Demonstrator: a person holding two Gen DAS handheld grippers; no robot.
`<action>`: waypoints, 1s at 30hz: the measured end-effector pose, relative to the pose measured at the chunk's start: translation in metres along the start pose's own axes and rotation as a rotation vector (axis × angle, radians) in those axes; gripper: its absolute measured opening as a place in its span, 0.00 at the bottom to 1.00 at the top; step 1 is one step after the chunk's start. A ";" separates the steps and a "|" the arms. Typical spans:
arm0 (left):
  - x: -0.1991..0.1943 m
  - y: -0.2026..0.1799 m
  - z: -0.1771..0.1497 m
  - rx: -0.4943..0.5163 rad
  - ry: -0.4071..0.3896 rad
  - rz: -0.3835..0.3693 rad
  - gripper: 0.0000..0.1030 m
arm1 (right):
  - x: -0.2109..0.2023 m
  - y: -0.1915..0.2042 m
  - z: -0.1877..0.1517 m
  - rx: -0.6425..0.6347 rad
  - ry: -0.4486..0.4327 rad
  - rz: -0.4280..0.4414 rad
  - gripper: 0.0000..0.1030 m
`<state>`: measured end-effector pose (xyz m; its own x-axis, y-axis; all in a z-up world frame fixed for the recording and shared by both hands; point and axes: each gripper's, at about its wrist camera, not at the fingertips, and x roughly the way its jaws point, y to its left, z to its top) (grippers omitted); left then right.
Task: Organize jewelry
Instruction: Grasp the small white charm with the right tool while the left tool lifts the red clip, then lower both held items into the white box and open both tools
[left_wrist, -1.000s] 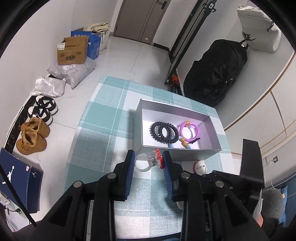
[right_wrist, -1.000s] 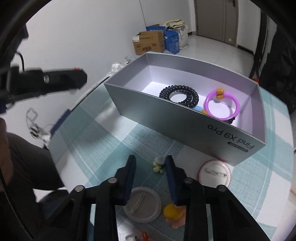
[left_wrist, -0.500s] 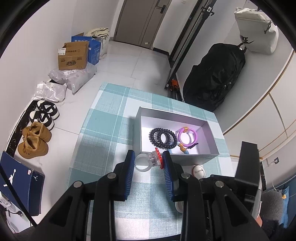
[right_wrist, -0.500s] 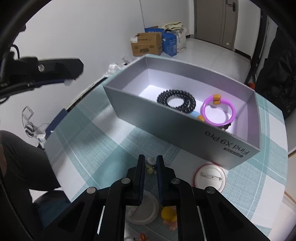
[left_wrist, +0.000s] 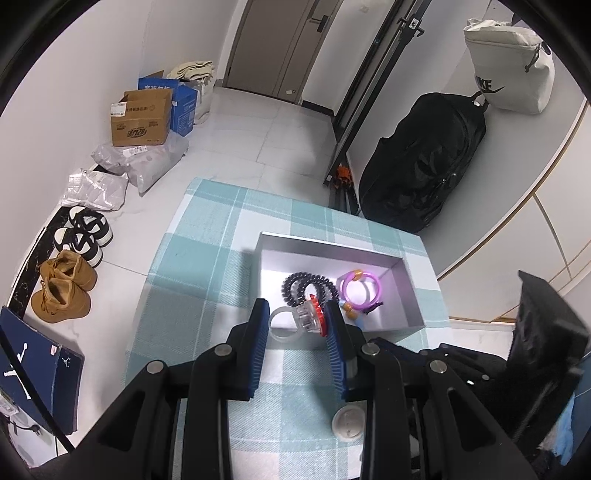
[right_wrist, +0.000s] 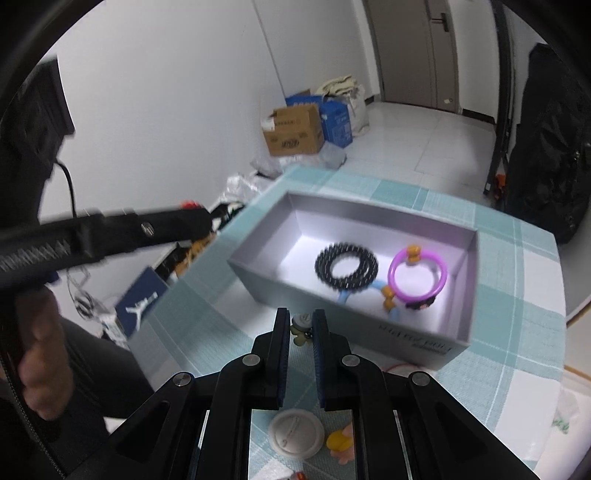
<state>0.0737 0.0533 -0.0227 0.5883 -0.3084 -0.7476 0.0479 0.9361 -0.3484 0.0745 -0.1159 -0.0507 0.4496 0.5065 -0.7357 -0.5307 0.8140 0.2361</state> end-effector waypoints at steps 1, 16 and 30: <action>0.001 -0.002 0.001 0.000 0.000 -0.001 0.24 | -0.004 -0.003 0.003 0.013 -0.014 0.007 0.10; 0.028 -0.020 0.022 -0.033 0.022 -0.038 0.24 | -0.021 -0.045 0.032 0.186 -0.105 0.062 0.11; 0.059 -0.024 0.033 -0.072 0.078 -0.059 0.24 | -0.011 -0.079 0.046 0.309 -0.110 0.110 0.11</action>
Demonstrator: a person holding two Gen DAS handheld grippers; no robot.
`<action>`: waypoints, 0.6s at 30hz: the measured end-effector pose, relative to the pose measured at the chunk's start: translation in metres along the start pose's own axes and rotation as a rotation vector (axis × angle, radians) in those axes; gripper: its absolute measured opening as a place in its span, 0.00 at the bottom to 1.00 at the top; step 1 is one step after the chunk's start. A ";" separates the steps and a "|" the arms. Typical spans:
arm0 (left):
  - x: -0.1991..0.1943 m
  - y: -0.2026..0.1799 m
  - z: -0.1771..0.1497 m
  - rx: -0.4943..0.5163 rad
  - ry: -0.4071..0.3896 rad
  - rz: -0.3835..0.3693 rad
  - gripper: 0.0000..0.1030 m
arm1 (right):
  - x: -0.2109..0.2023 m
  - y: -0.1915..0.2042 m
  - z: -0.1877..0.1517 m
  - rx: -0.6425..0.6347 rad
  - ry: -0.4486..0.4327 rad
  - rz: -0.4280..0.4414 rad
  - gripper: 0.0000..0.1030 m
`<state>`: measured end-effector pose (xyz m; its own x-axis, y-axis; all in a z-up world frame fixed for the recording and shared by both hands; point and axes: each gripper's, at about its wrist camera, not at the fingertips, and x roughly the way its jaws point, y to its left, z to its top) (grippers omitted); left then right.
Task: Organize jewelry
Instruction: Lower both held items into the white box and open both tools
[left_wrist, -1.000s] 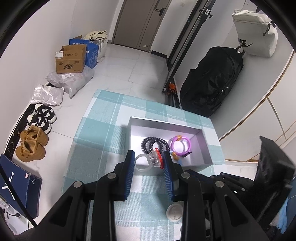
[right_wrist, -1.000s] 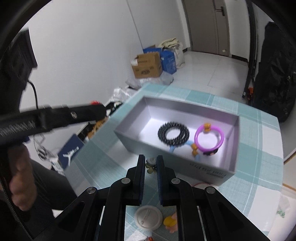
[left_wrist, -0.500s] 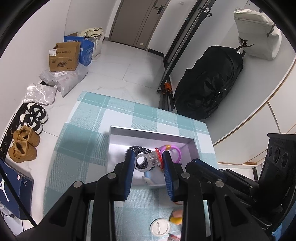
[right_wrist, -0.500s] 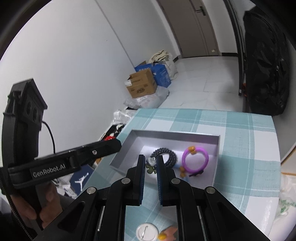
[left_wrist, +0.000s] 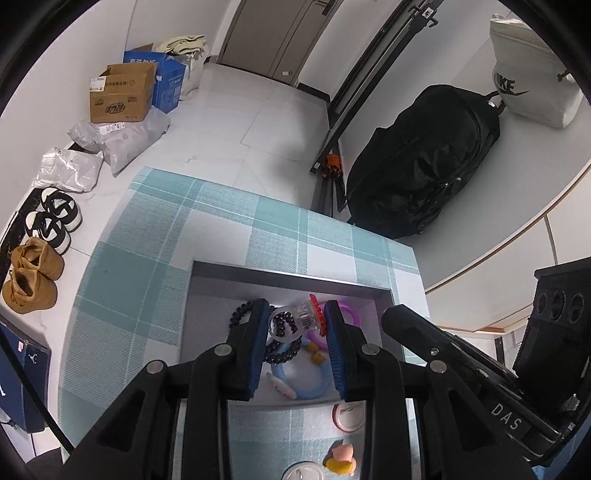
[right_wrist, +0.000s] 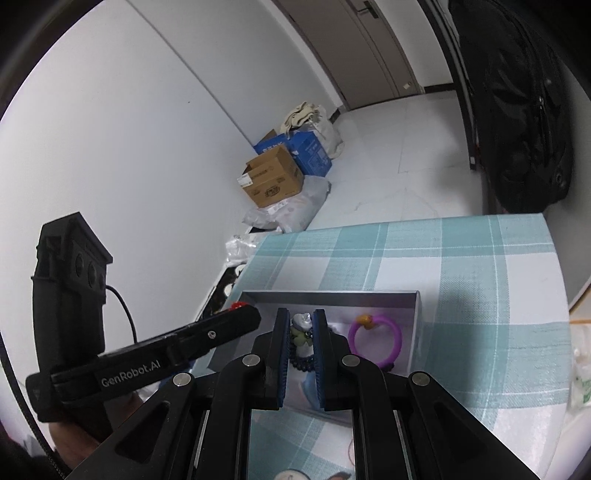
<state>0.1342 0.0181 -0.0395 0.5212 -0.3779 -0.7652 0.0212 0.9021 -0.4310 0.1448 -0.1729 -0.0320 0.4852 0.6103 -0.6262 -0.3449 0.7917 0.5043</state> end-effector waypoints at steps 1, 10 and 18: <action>0.002 -0.001 0.001 0.002 0.005 -0.002 0.24 | 0.002 -0.001 0.001 0.007 0.004 0.001 0.11; 0.017 -0.002 0.004 -0.005 0.042 0.000 0.24 | 0.011 -0.010 0.002 0.039 0.038 0.008 0.11; 0.024 -0.004 0.003 0.006 0.074 -0.016 0.25 | 0.022 -0.021 0.000 0.080 0.087 -0.023 0.14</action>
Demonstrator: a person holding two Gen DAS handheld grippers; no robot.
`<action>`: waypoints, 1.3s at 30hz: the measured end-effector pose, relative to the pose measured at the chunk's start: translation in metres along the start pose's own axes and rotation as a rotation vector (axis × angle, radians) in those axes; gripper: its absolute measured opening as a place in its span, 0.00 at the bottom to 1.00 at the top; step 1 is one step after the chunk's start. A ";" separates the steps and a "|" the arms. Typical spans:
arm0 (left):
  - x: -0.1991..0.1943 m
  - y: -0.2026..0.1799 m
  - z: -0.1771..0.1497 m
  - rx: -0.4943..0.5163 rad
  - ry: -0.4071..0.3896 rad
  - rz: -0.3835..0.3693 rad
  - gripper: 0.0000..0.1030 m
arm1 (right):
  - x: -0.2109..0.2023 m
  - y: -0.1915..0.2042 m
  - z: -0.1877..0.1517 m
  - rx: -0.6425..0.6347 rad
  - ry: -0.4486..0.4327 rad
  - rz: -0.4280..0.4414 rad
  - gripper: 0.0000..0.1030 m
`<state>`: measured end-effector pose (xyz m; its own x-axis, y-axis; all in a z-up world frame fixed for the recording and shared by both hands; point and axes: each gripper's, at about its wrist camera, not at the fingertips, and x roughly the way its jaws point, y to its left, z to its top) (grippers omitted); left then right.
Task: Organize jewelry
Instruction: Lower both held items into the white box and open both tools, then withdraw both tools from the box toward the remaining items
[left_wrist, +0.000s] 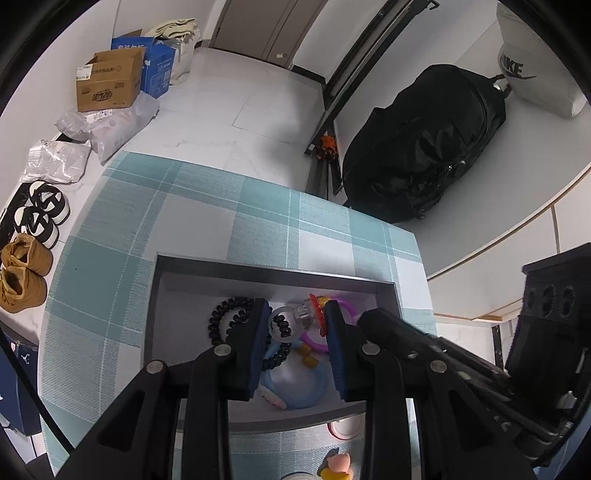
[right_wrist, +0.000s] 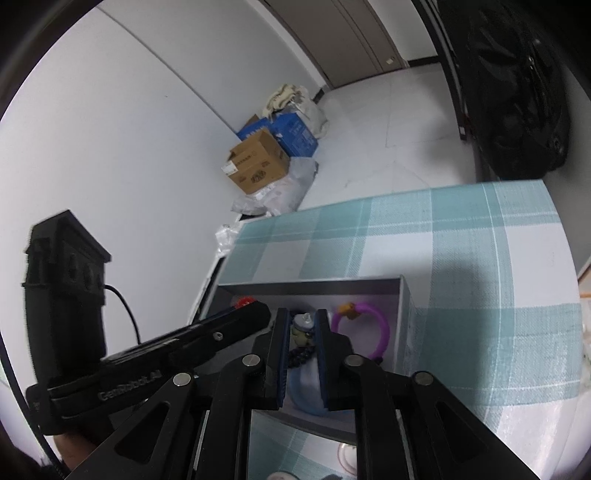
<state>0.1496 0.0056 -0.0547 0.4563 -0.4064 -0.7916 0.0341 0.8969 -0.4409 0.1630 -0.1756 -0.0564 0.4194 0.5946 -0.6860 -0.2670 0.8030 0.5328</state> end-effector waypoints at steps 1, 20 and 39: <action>0.002 0.000 0.000 -0.001 0.018 0.004 0.25 | 0.003 -0.002 -0.001 0.010 0.016 -0.002 0.14; -0.016 0.006 -0.014 0.017 0.023 0.013 0.49 | -0.056 -0.004 -0.008 -0.042 -0.134 0.000 0.61; -0.054 -0.012 -0.050 0.164 -0.157 0.096 0.60 | -0.075 0.007 -0.035 -0.134 -0.162 -0.052 0.79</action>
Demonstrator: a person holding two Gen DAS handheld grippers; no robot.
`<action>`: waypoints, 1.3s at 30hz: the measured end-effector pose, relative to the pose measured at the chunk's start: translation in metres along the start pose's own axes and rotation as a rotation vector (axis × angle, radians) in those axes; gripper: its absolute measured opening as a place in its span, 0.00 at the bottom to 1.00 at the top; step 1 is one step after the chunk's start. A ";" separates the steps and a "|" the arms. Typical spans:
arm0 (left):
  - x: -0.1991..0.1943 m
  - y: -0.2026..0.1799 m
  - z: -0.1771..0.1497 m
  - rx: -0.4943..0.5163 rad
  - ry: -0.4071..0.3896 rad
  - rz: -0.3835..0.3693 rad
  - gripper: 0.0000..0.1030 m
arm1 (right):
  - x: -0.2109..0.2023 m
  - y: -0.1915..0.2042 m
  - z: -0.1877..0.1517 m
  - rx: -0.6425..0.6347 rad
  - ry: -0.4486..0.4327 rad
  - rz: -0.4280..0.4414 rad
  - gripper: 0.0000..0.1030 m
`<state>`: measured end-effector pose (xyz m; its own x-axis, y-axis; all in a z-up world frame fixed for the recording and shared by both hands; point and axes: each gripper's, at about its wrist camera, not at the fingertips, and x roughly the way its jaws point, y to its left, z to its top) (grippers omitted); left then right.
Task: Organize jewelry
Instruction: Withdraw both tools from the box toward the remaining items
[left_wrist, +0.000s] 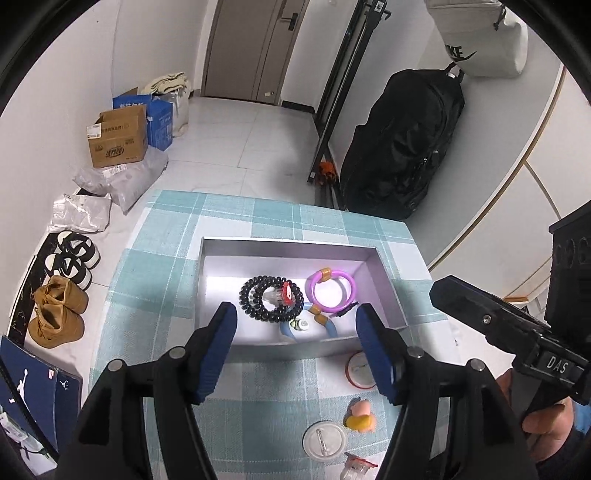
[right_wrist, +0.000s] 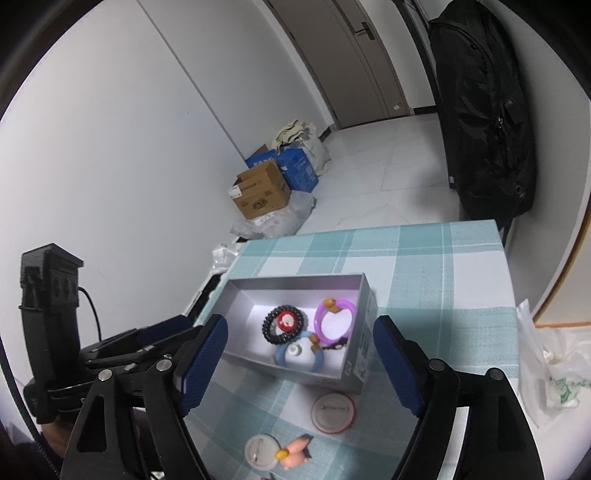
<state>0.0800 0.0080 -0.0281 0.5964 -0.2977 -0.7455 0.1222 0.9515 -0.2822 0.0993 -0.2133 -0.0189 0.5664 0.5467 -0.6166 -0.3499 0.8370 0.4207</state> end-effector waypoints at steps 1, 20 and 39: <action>-0.001 0.001 -0.002 -0.004 -0.002 -0.002 0.61 | -0.001 0.000 -0.002 -0.004 0.002 -0.004 0.81; -0.016 -0.013 -0.067 -0.036 0.134 -0.042 0.70 | -0.020 -0.009 -0.056 -0.044 0.075 -0.053 0.87; 0.014 -0.046 -0.108 0.015 0.318 -0.067 0.67 | -0.020 -0.033 -0.072 0.059 0.082 -0.051 0.89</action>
<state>-0.0032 -0.0478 -0.0906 0.3091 -0.3667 -0.8775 0.1661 0.9293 -0.3298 0.0452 -0.2499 -0.0684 0.5183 0.5052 -0.6900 -0.2759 0.8625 0.4242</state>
